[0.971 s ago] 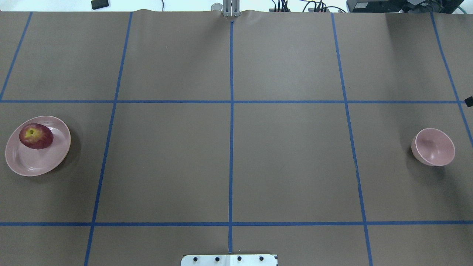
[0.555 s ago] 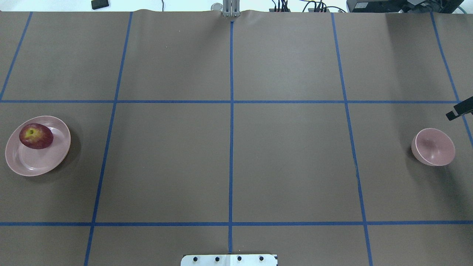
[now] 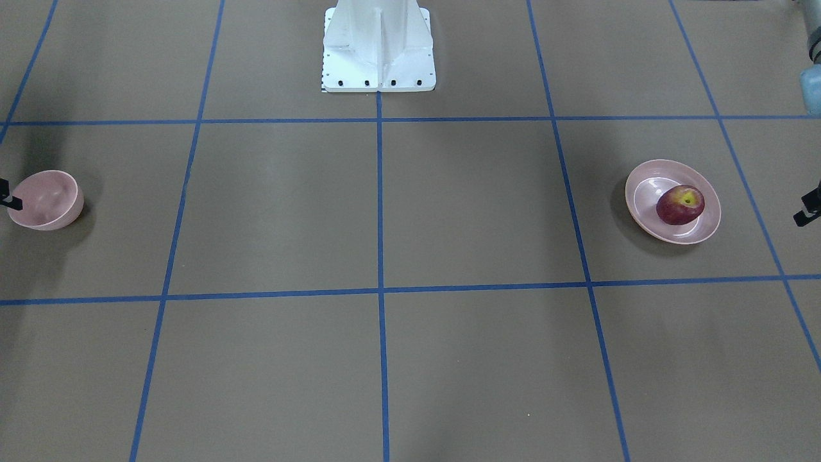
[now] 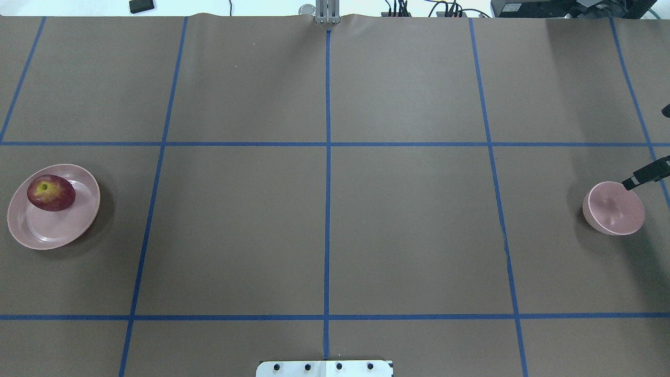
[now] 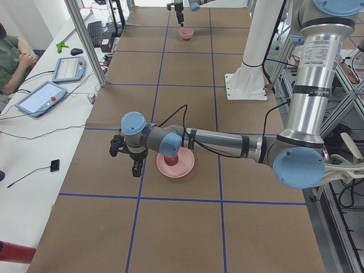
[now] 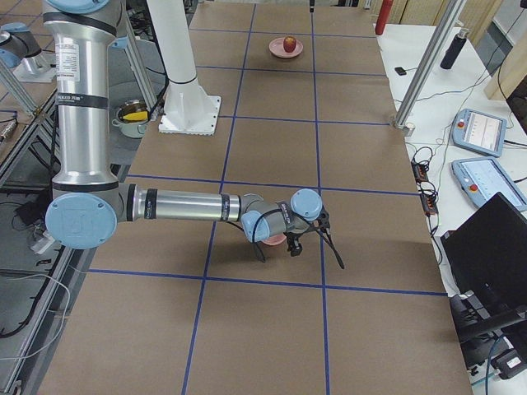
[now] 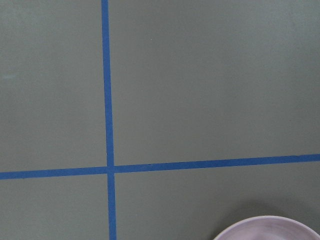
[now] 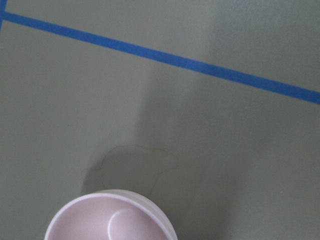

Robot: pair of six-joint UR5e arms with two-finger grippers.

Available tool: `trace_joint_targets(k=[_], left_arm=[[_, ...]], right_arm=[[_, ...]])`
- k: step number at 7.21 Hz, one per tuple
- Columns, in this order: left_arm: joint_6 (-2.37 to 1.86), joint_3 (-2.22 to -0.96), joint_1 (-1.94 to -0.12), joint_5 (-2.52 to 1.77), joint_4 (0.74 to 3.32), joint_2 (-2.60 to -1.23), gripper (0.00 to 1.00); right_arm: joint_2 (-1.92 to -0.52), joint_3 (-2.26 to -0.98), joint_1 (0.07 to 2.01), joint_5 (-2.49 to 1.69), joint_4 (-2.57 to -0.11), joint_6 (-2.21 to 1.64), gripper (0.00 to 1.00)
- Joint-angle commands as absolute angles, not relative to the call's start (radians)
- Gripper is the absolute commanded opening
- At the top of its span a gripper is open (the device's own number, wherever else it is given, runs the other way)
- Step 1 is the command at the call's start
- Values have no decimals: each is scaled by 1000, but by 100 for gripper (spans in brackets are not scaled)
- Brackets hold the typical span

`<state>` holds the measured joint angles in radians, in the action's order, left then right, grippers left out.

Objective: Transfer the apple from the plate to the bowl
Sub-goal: 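Lower the right gripper onto the rim of the pink bowl and grip it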

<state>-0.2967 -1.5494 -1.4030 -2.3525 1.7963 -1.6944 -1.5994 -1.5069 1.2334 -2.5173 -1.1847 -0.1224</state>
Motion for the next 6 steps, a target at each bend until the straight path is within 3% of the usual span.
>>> trace_joint_targets(k=[1, 2, 3, 4, 6], left_arm=[[-299, -1551, -1402, -2382, 1798, -1698, 99], [-307, -1552, -1401, -2402, 1798, -1698, 99], [-345, -1555, -1390, -2407, 1825, -1698, 99], [-404, -1555, -1372, -2407, 1866, -1698, 99], [-487, -1560, -1321, -2408, 1913, -1697, 99]], right_arm=[[-1600, -1497, 1171, -2523, -1180, -123, 100], [-1600, -1488, 1160, -2522, -1180, -121, 100], [-1601, -1468, 1158, -2519, -1180, -124, 66], [-1603, -1460, 1158, -2517, -1169, -115, 1], [-1603, -1466, 1161, -2526, -1143, -123, 0]])
